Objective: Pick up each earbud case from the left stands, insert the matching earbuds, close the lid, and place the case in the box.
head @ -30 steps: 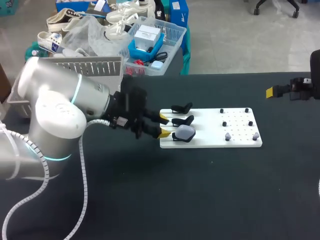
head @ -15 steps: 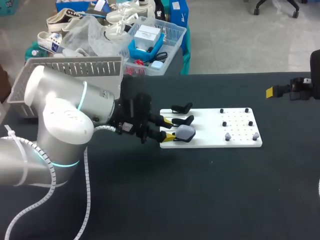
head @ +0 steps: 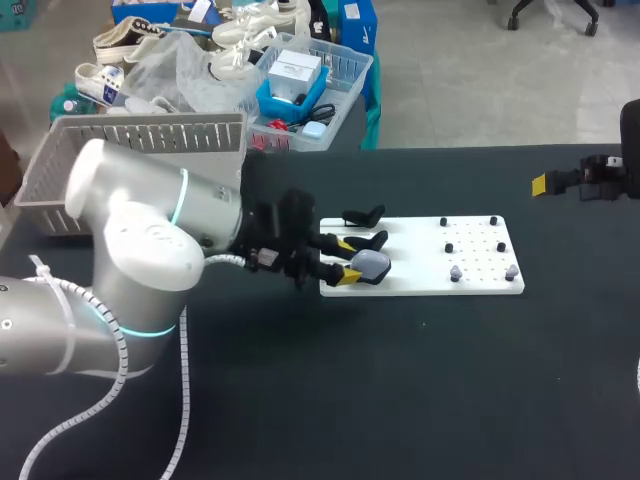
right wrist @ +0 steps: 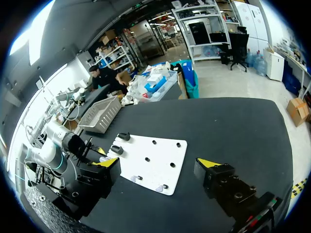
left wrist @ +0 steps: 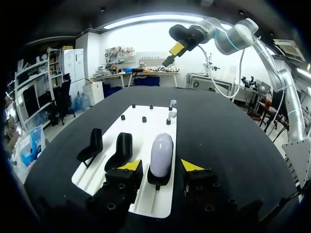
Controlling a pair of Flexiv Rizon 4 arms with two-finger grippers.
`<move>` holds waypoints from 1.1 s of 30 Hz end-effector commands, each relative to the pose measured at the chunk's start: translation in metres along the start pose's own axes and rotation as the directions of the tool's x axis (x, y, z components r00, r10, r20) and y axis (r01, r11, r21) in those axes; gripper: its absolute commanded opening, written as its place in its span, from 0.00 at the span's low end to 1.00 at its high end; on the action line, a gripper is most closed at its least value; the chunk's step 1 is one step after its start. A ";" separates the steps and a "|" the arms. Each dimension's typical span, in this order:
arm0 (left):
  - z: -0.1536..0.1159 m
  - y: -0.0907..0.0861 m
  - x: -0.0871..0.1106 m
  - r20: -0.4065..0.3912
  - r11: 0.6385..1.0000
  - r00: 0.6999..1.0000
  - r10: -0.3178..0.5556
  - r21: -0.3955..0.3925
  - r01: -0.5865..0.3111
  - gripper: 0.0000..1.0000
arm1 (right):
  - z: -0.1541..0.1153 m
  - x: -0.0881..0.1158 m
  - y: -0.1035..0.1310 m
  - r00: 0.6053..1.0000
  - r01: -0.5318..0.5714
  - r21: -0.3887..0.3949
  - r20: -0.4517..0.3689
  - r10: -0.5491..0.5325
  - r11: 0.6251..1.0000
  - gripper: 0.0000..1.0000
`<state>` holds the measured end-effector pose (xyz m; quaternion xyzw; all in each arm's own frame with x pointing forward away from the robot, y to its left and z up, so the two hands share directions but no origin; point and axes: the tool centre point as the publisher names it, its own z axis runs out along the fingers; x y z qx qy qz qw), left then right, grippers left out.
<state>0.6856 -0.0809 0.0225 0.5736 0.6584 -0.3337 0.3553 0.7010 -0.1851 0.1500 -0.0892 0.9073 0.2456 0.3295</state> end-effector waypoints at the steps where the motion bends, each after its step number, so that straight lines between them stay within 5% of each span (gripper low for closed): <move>1: 0.004 0.002 0.000 0.005 1.000 1.000 -0.002 0.003 0.002 0.49 | 0.000 0.000 -0.001 1.000 0.001 -0.005 0.000 -0.001 1.000 1.00; 33: 0.013 0.003 -0.003 0.010 0.999 1.000 -0.029 0.031 0.029 0.39 | 0.000 0.000 -0.001 1.000 0.001 -0.005 0.000 -0.001 1.000 1.00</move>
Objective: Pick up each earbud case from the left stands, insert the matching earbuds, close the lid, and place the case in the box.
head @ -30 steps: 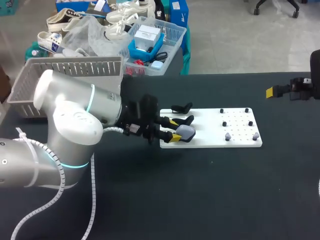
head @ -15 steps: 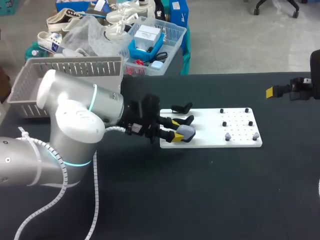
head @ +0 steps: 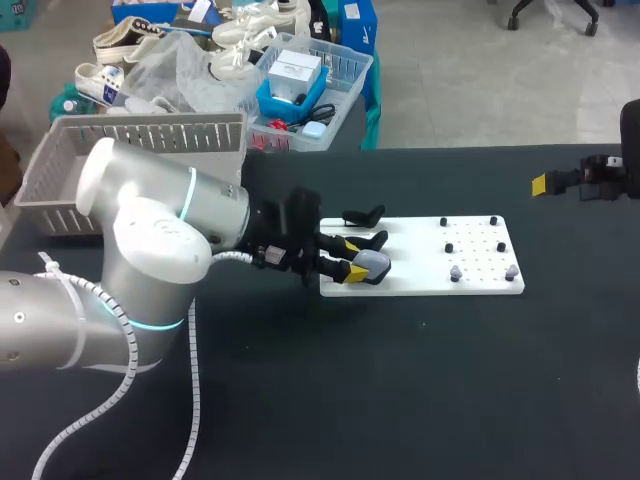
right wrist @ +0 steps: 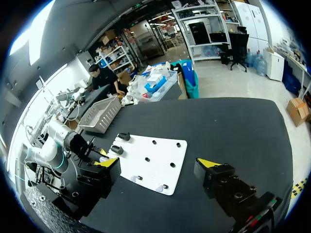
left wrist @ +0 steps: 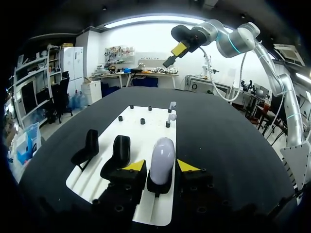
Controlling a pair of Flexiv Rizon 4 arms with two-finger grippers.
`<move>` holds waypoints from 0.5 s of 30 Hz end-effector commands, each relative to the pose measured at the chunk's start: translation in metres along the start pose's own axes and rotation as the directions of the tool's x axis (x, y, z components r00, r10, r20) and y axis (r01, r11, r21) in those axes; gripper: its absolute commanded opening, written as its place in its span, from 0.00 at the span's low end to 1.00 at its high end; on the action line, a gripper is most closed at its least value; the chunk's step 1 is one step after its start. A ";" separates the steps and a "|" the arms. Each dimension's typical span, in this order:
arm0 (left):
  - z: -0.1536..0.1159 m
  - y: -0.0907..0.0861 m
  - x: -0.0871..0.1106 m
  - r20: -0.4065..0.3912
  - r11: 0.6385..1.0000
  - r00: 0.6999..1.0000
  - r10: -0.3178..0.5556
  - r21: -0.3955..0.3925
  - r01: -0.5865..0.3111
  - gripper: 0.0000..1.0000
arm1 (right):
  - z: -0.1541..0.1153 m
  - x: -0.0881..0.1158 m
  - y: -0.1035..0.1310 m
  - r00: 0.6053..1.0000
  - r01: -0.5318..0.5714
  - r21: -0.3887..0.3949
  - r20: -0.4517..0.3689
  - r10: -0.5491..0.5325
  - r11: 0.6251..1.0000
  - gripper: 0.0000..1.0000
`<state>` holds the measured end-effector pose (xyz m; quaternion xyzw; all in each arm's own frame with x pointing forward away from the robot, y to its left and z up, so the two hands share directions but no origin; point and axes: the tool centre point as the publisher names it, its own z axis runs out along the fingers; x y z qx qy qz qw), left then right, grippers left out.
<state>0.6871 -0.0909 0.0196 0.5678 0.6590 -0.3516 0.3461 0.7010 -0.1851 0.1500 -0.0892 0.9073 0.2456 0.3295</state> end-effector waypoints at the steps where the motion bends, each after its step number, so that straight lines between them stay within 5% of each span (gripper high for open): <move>1: 0.003 0.002 0.000 -0.002 1.000 1.000 -0.002 0.002 0.002 0.37 | 0.000 0.000 -0.001 1.000 0.001 -0.005 0.000 -0.001 1.000 1.00; 5: 0.004 0.002 0.002 -0.004 1.000 1.000 -0.005 0.002 0.005 0.13 | 0.000 0.000 -0.001 1.000 0.001 -0.005 0.000 -0.001 1.000 1.00; 15: -0.002 0.002 -0.001 0.008 1.000 1.000 -0.014 0.000 0.014 0.00 | 0.000 0.000 -0.001 1.000 0.001 -0.005 0.000 -0.001 1.000 1.00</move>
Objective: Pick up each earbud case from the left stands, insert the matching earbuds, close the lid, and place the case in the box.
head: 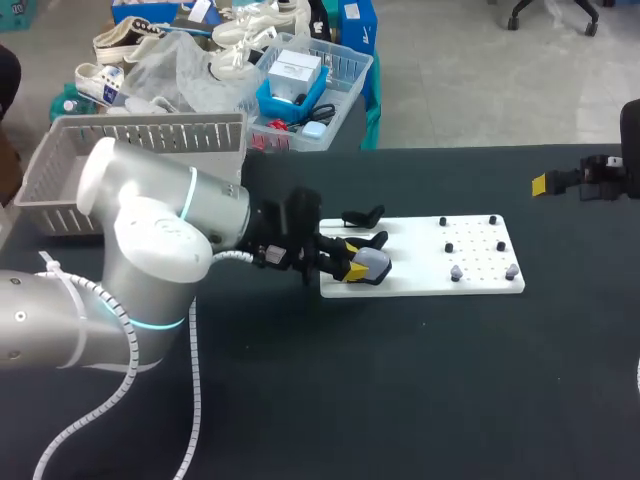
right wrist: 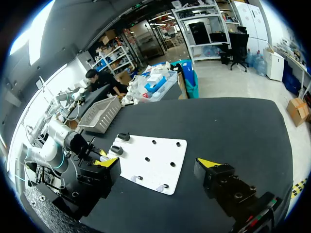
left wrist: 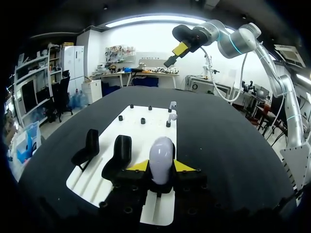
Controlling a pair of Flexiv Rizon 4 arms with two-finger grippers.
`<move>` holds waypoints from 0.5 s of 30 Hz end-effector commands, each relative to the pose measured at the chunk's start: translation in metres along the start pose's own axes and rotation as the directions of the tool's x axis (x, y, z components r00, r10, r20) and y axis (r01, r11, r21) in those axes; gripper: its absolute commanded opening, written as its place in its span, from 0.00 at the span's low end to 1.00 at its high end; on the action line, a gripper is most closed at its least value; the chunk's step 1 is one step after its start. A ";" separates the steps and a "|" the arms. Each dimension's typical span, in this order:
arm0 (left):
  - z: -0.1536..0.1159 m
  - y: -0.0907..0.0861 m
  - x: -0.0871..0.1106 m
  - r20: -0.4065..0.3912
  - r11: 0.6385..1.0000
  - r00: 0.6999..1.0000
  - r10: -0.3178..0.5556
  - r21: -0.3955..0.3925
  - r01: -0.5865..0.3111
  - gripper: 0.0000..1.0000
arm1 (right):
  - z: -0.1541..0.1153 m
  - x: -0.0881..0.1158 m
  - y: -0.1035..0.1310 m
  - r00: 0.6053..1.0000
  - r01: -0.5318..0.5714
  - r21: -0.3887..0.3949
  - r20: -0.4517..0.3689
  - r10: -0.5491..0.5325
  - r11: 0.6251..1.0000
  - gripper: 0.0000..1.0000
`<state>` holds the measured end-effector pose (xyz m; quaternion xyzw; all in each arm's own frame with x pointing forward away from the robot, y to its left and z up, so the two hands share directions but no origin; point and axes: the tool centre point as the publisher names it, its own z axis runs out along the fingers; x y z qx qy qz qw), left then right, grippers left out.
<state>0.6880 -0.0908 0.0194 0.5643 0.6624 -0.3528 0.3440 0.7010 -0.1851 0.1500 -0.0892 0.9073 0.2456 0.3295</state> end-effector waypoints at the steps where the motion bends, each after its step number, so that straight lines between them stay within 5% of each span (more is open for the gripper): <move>1: -0.005 0.001 -0.003 0.016 1.000 1.000 -0.004 0.002 0.004 0.00 | 0.000 0.000 -0.001 1.000 0.001 -0.005 0.000 -0.001 1.000 1.00; 15: -0.054 -0.014 -0.051 0.194 1.000 0.981 0.014 0.021 -0.018 0.00 | 0.000 0.000 -0.001 1.000 0.001 -0.005 0.000 -0.001 1.000 1.00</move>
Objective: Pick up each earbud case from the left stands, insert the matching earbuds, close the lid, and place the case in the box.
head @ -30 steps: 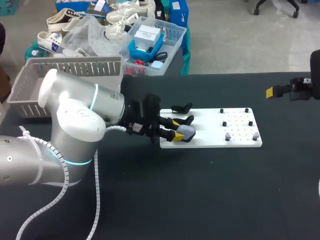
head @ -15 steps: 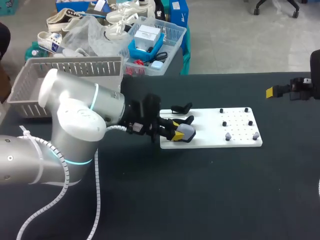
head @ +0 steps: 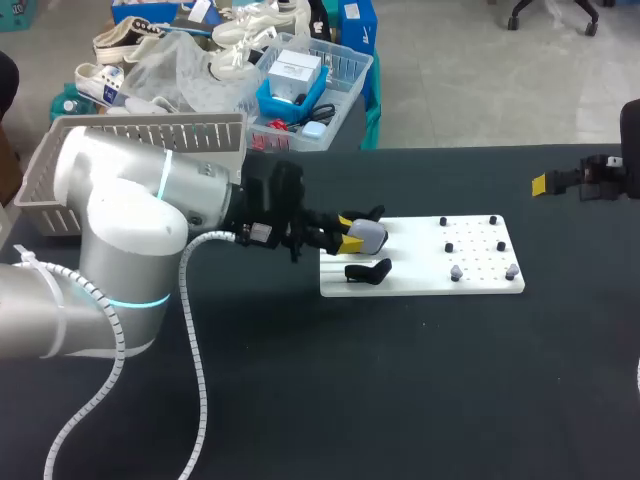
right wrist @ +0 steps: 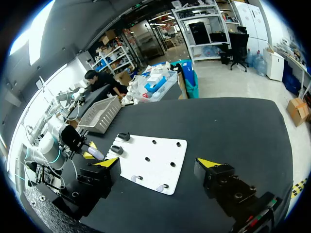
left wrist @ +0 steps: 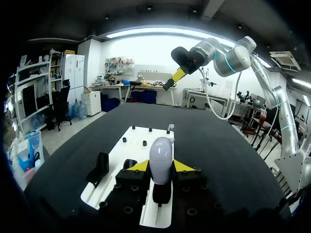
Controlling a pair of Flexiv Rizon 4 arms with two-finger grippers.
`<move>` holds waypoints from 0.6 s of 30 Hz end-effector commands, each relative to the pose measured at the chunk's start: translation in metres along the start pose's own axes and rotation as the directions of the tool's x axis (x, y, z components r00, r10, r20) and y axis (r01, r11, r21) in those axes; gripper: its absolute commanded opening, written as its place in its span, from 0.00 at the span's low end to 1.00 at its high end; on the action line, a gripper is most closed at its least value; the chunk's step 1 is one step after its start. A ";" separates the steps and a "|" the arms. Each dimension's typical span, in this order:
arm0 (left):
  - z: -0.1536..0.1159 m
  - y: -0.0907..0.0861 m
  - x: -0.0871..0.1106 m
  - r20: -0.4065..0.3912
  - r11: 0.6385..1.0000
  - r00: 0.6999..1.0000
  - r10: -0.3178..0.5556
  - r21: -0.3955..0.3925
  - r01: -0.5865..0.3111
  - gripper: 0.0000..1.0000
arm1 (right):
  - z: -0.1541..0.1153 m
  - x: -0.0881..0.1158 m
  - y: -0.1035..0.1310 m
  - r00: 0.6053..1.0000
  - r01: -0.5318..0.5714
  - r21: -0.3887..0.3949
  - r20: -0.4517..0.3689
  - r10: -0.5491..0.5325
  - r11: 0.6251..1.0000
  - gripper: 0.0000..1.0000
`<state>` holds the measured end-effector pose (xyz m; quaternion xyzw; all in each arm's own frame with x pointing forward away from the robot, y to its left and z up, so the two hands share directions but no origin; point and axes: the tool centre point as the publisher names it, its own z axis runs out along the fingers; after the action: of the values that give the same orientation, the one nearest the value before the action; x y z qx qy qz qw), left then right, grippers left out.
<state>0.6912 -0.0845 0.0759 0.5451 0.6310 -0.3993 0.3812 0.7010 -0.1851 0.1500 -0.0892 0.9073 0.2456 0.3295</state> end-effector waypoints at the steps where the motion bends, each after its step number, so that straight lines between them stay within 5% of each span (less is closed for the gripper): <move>1: -0.021 -0.016 -0.012 0.071 1.000 0.997 0.017 -0.001 -0.017 0.00 | 0.000 0.000 -0.001 1.000 0.001 -0.005 0.000 -0.001 1.000 1.00; 18: -0.054 -0.063 -0.062 0.264 0.989 0.956 0.129 0.038 -0.144 0.00 | 0.000 0.000 -0.001 1.000 0.001 -0.005 0.000 -0.001 1.000 1.00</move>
<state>0.6440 -0.0683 0.1586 0.5518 0.5261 -0.4589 0.4563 0.7010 -0.1851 0.1500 -0.0892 0.9073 0.2456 0.3295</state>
